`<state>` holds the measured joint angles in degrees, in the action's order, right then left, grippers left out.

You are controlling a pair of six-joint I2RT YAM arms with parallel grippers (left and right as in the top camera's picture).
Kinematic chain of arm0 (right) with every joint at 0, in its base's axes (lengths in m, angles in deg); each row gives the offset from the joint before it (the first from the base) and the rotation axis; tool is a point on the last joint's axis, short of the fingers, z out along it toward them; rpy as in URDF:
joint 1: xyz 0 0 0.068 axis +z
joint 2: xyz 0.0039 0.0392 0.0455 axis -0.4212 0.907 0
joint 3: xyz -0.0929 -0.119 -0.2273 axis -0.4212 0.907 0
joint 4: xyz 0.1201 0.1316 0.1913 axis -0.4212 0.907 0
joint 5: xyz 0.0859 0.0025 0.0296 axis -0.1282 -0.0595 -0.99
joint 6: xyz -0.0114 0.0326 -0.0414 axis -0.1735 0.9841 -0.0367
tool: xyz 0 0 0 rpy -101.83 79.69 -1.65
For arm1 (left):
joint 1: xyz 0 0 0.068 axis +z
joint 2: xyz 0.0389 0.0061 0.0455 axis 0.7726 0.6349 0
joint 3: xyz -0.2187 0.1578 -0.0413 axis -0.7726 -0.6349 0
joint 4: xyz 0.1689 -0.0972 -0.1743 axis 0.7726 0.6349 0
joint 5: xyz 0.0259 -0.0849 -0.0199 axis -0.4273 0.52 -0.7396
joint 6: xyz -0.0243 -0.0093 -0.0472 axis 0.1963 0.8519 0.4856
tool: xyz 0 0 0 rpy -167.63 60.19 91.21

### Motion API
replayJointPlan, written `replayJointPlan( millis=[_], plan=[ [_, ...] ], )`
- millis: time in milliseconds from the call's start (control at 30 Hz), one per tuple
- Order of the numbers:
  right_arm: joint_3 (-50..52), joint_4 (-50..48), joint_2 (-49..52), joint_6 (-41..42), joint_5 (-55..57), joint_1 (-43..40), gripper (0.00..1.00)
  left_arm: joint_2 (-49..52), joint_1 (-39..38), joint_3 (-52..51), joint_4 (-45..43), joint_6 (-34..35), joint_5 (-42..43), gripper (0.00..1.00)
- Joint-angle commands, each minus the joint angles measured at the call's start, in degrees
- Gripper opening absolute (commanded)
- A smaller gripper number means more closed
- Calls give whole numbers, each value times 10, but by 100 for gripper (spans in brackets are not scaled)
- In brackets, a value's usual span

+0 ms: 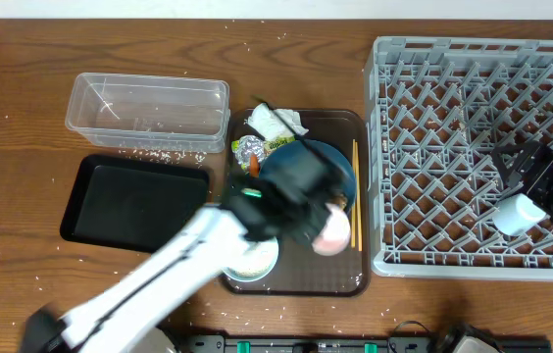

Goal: Sort waste into correct bins and load items into the dishwasher rack
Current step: 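Hand the pink cup from the left gripper to the right gripper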

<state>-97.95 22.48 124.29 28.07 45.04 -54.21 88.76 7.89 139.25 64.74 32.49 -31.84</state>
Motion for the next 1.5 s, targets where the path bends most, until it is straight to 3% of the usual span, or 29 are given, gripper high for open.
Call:
replayJointPlan(
  millis=[0, 133, 267, 400, 567, 900, 1133, 1467],
  plan=[
    [-5, 9, 0, -15, -9, 5, 83, -64, 113, 14, -7, 8, 136, 6],
    [-5, 27, 0, -83, -163, 12, 78, -93, 259, 14, -31, 8, 313, 6],
    [-5, 20, 0, -140, -324, 48, 73, -79, 353, 14, -38, 12, 490, 6],
    [-5, -14, 0, -141, -362, 115, 71, -53, 376, 14, -52, 12, 646, 6],
    [-5, -89, 0, -148, -373, 230, 74, -31, 376, 14, -71, 16, 773, 6],
    [-5, -243, 1, -176, -427, 391, 84, -28, 375, 14, -71, 38, 781, 6],
    [-5, -267, 20, -173, -333, 465, 83, -28, 375, 14, -71, 40, 781, 6],
    [-5, -339, 58, -173, -306, 551, 81, -28, 375, 14, -71, 40, 781, 6]
  ],
)
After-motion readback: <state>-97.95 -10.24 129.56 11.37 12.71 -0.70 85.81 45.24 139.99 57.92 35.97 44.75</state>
